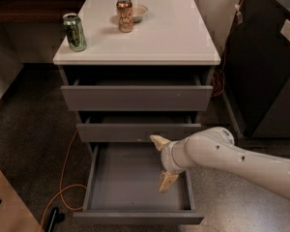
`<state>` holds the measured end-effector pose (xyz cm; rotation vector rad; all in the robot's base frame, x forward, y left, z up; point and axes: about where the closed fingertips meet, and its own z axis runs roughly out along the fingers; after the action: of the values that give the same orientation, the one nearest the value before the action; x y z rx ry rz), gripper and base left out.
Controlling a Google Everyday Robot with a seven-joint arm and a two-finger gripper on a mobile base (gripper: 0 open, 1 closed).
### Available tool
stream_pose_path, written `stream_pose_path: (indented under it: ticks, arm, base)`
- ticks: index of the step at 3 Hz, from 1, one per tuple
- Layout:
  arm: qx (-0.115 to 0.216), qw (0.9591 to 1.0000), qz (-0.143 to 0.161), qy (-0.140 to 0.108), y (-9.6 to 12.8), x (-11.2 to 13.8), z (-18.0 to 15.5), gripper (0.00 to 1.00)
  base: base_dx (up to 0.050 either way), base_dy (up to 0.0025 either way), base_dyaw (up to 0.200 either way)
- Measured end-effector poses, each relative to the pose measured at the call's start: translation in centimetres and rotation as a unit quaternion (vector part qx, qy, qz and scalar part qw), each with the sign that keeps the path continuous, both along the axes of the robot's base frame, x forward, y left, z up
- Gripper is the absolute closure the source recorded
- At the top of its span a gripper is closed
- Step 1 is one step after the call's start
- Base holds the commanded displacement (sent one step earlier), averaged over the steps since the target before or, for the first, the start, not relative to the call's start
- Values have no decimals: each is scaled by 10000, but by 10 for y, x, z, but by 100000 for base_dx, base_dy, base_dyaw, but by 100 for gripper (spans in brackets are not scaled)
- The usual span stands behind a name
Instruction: Place orange can into bottom drawer
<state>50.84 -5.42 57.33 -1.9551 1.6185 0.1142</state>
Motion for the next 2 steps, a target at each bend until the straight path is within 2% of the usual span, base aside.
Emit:
stream_pose_path:
  ticks: [1, 2]
  arm:
    - [193, 9987, -422, 228, -16, 14, 48, 0]
    - [265, 9976, -535, 344, -24, 24, 79, 0]
  base:
    - [0, 0, 0]
    - [0, 0, 0]
